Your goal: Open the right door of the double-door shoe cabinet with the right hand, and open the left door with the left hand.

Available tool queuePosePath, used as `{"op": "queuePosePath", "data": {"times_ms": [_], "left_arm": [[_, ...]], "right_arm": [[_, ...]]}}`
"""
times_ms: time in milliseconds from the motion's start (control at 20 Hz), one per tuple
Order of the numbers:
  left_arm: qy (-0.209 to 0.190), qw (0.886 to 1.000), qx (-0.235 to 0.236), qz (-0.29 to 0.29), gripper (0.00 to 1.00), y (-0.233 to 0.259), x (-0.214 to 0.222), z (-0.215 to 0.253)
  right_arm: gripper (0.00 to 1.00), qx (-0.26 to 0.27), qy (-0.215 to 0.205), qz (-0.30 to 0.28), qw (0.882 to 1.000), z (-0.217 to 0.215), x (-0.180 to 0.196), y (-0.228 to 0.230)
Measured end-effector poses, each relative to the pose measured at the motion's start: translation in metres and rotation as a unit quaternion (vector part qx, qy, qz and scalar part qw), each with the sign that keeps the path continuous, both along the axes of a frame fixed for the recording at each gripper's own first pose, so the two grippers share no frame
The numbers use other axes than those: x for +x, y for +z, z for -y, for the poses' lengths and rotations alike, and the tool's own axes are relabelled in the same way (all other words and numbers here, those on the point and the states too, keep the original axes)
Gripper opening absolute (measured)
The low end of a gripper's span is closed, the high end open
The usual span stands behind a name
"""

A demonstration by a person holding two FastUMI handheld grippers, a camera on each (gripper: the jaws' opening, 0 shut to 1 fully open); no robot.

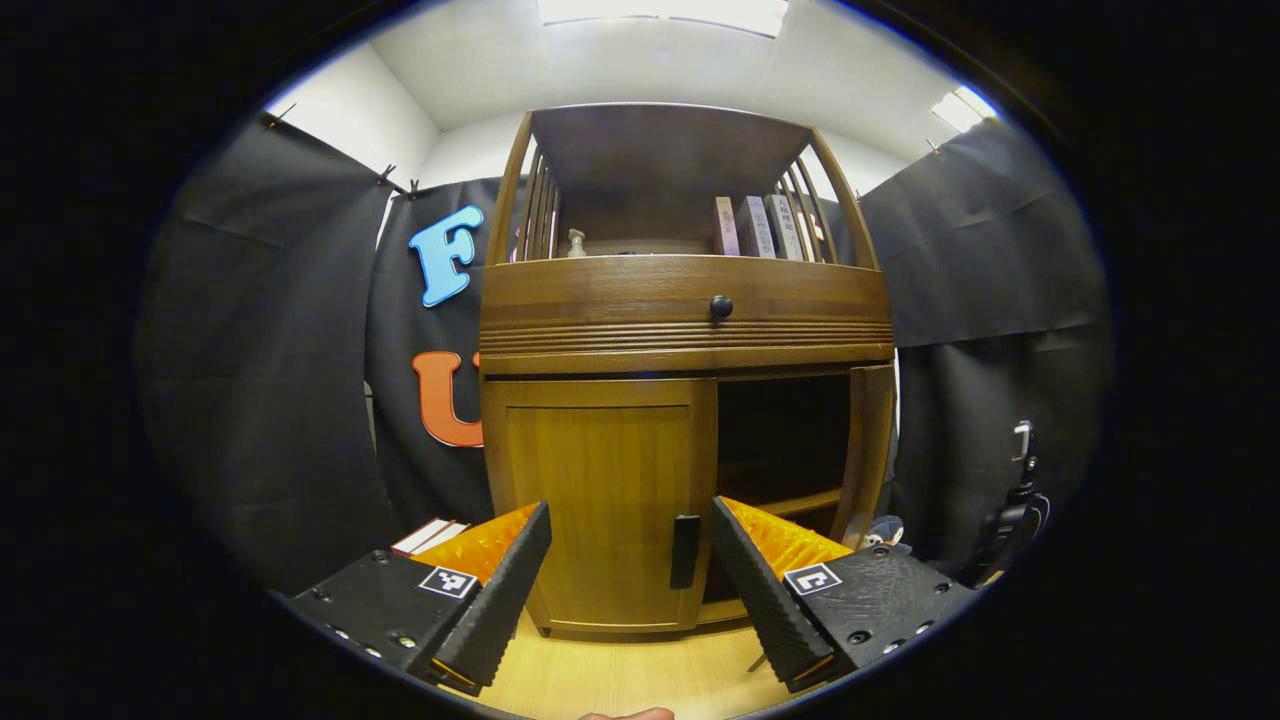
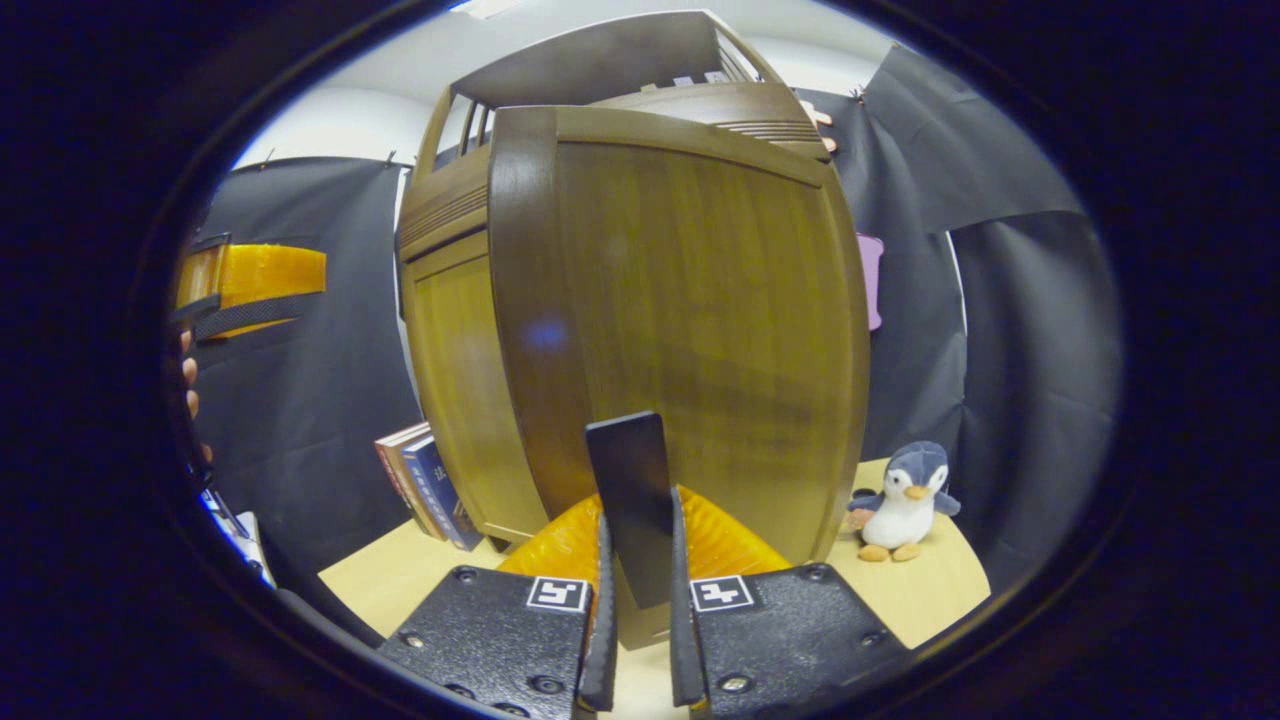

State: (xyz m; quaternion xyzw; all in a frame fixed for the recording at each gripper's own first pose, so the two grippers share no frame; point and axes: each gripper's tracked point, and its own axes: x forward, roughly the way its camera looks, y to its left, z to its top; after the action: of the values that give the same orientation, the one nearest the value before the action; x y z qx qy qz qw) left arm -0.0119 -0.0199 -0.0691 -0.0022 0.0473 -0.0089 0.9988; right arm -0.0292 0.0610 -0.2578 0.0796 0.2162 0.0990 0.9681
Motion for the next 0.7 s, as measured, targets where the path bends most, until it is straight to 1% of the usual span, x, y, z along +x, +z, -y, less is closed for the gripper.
{"op": "queuePosePath", "data": {"times_ms": [100,350,400,450,500,700], "left_arm": [[-0.007,1.0,-0.001,-0.002,0.95,-0.002,0.002,0.006],[-0.019,1.0,-0.006,-0.013,0.95,-0.009,0.008,0.021],[-0.022,1.0,-0.008,-0.013,1.0,-0.009,0.008,0.024],[-0.025,1.0,-0.008,-0.014,1.0,-0.009,0.009,0.027],[-0.028,0.999,-0.009,-0.014,0.95,-0.009,0.01,0.03],[-0.039,0.999,-0.008,-0.025,0.95,-0.016,0.014,0.037]], "right_arm": [[0.26,0.005,-0.01,-0.005,1.0,0.009,-0.009,0.002],[0.23,0.017,-0.032,-0.011,0.999,0.034,-0.027,0.007],[0.23,0.016,-0.037,-0.011,0.999,0.04,-0.031,0.009],[0.23,0.014,-0.041,-0.011,0.999,0.046,-0.034,0.009],[0.23,0.015,-0.048,-0.012,0.999,0.051,-0.037,0.01],[0.21,0.029,-0.088,-0.02,0.996,0.076,-0.05,0.015]]}}
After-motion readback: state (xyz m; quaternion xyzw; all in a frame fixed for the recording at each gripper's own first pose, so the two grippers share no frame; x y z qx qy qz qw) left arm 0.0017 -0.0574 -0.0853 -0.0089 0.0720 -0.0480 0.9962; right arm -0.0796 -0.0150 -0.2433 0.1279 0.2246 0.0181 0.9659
